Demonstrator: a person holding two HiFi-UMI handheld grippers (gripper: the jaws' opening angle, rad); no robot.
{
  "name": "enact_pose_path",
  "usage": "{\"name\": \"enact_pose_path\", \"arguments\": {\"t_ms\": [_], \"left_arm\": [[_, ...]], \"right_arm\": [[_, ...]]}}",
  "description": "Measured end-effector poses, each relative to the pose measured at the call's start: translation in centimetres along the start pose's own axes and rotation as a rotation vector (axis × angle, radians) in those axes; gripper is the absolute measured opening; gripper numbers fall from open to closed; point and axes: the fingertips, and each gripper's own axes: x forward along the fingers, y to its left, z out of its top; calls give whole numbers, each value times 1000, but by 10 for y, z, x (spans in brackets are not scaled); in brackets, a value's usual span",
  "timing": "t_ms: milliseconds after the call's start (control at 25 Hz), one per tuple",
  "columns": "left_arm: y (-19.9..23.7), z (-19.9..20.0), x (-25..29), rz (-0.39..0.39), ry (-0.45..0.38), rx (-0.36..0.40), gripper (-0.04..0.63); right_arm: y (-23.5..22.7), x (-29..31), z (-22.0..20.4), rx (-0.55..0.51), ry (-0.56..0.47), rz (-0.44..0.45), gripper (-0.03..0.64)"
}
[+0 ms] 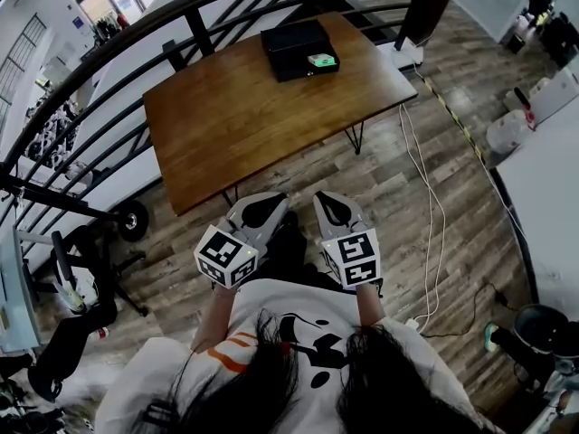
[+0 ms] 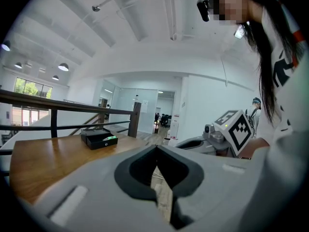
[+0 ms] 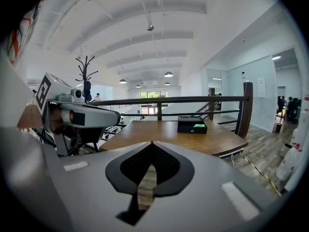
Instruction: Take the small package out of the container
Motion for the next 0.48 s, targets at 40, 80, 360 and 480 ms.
{"name": "enact_pose_path", "arguments": {"t_ms": [40, 80, 360, 480], "left_arm": [[3, 1, 5, -3, 1, -2, 0], [6, 2, 9, -7, 4, -4, 0], [32, 3, 42, -28, 33, -17, 0], [51, 8, 55, -28, 35, -20, 0]], "right_arm": [[-5, 2, 1, 5, 1, -4, 21], [-9, 5, 1, 10, 3, -7, 21], [-38, 31, 4, 35, 29, -17, 21], [-49, 48, 10, 38, 38, -13, 21]]}}
